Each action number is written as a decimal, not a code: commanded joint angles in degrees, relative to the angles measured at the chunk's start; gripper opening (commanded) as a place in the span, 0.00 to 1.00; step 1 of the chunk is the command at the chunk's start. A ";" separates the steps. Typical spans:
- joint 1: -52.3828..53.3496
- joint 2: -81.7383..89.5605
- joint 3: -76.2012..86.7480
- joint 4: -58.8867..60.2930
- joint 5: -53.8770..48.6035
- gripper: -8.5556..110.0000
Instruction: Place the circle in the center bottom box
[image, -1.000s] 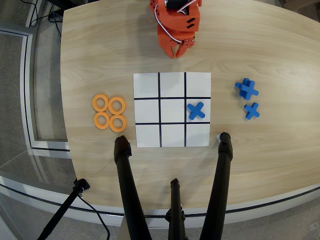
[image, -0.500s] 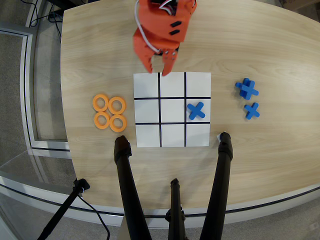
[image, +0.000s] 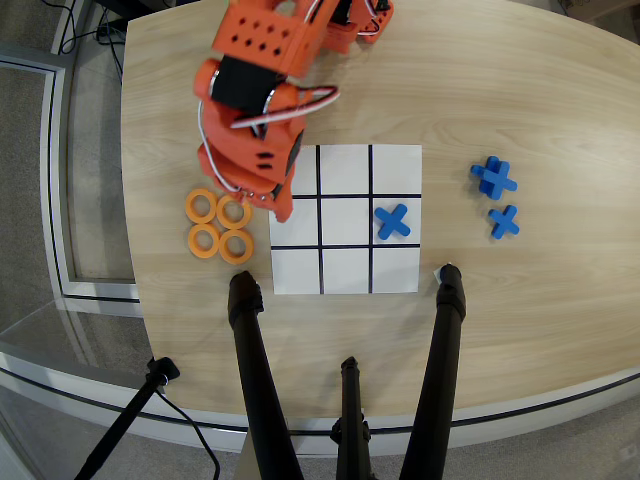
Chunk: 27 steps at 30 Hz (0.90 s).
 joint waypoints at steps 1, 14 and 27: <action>1.14 -3.87 -3.08 -3.60 -0.97 0.26; 2.37 -15.03 -3.34 -13.27 -2.02 0.26; 2.90 -20.21 -4.13 -17.23 -3.08 0.27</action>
